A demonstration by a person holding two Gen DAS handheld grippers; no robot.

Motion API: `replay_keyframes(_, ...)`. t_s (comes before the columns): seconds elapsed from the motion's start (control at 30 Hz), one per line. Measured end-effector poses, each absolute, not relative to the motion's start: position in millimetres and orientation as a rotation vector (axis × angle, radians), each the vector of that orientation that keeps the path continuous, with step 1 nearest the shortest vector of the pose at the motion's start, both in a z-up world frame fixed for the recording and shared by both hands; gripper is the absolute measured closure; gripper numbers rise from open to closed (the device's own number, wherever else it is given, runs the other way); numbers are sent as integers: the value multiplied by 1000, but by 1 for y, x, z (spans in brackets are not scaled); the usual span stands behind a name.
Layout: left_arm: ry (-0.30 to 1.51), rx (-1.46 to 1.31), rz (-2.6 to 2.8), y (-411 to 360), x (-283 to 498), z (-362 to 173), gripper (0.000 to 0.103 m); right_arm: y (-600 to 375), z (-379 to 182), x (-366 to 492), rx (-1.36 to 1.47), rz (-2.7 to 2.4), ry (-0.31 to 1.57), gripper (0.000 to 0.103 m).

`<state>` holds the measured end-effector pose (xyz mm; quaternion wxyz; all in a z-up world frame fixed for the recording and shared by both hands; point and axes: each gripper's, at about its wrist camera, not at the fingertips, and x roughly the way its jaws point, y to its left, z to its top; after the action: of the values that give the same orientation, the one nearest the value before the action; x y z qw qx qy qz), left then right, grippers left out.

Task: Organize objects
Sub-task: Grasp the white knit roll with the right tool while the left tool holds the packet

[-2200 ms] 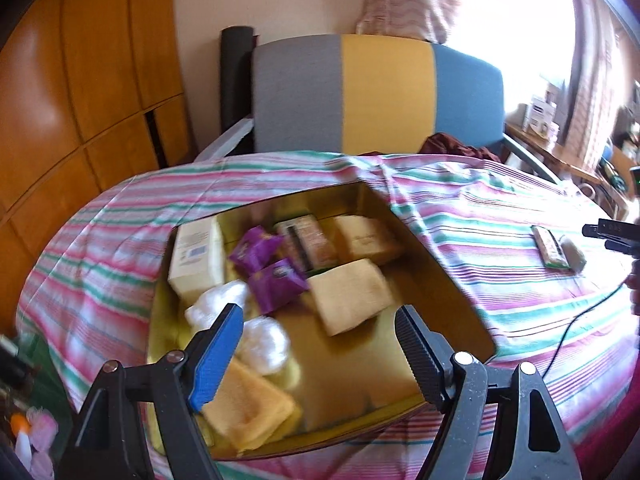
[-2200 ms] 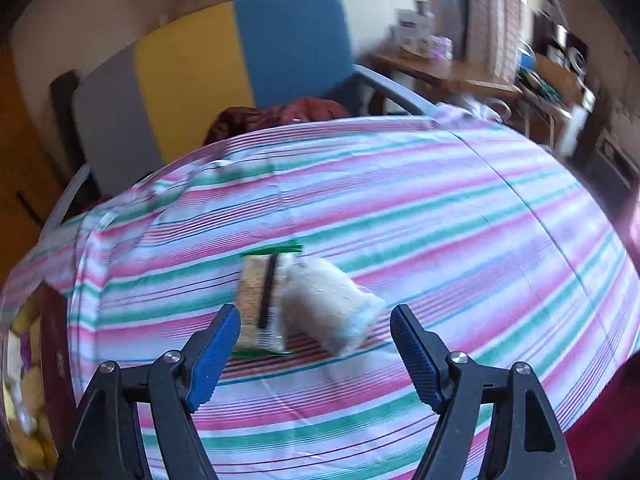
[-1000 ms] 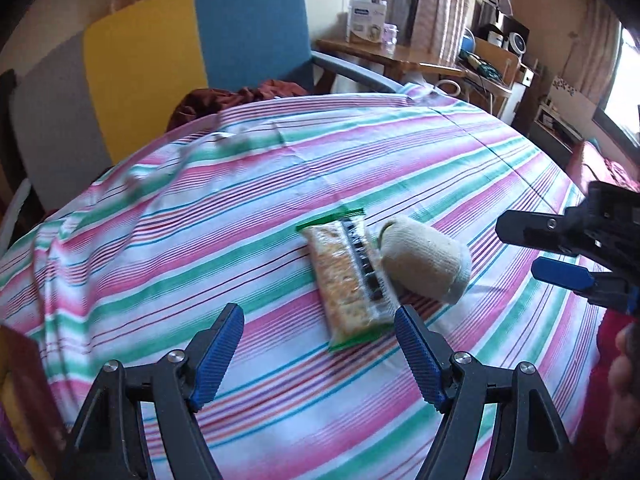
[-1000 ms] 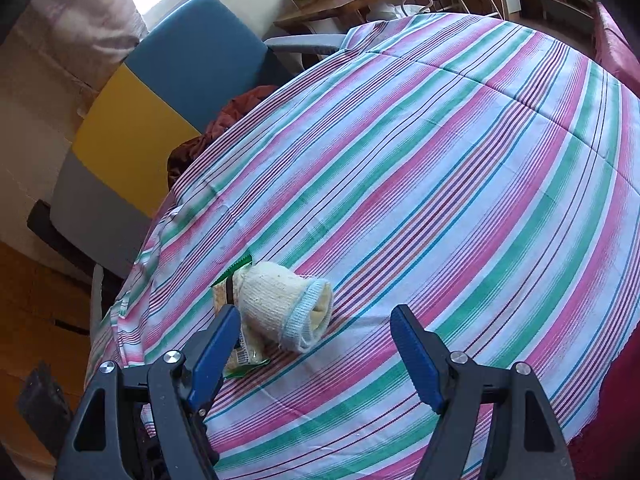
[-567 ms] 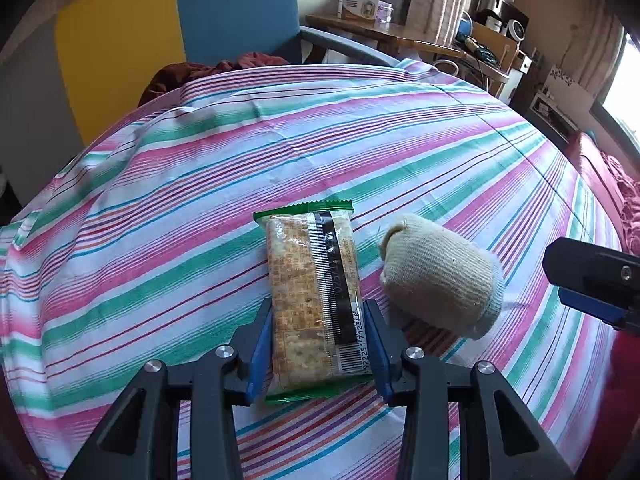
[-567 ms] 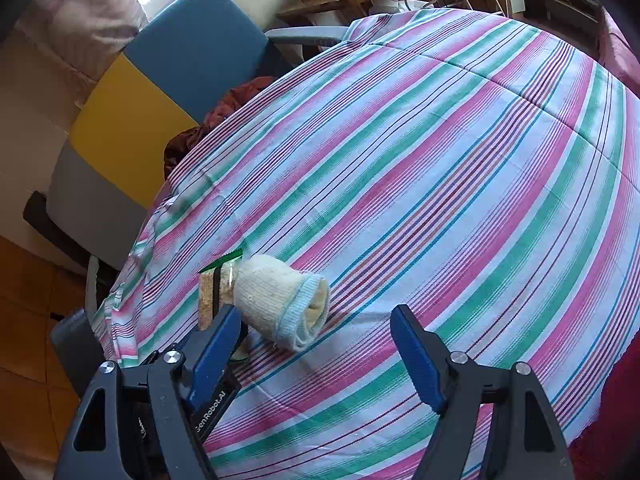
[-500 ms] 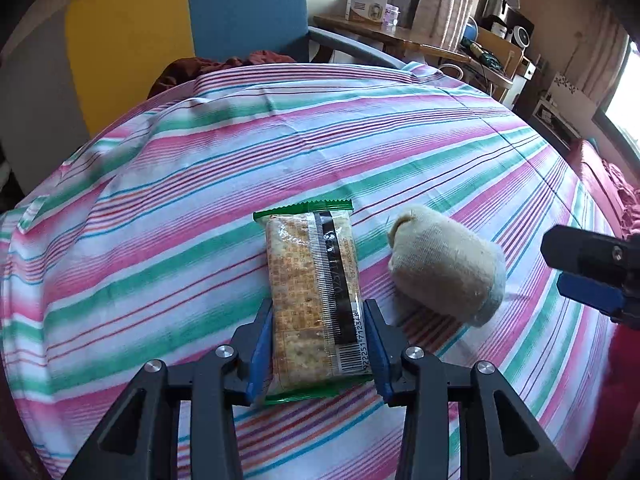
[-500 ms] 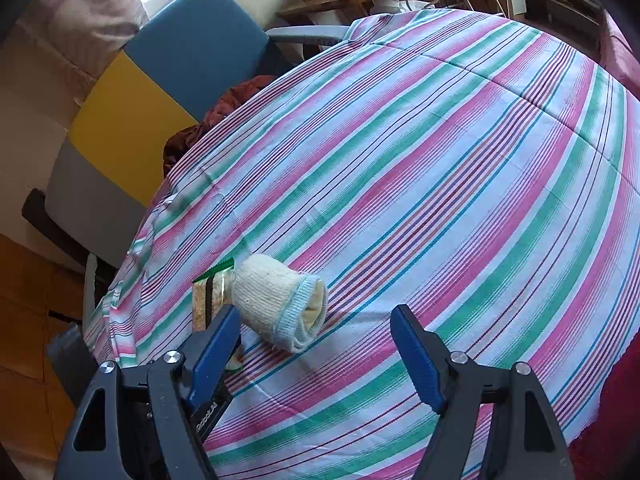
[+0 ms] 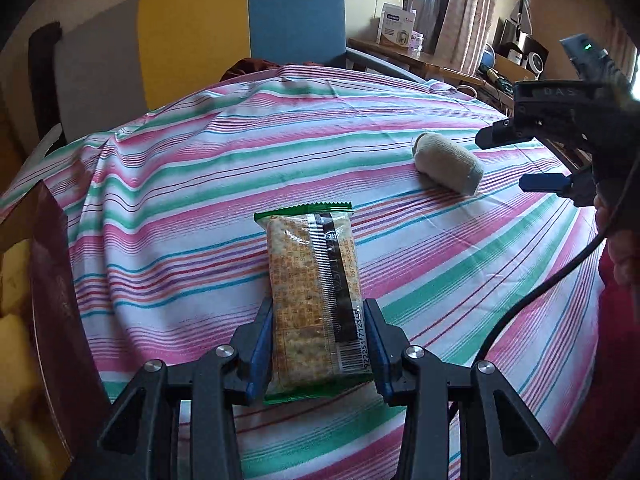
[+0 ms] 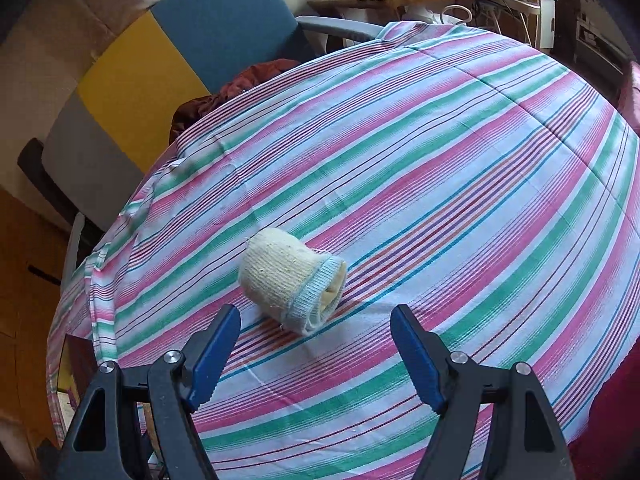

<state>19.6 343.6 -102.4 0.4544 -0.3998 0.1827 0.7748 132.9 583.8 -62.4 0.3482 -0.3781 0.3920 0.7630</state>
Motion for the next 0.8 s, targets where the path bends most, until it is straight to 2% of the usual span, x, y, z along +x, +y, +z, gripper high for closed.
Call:
replay_keyframes(0.3, 440, -948, 1927, 341, 21, -106, 60, 570, -64, 111, -1122, 2025, 847, 24)
replay_keyframes(0.57, 396, -952, 1911, 338, 17, -107, 60, 572, -62, 63, -1353, 2081, 450, 24)
replay_keyframes(0.8, 367, -956, 1902, 336, 14, -108, 61, 583, -89, 28, -1485, 2045, 347, 25)
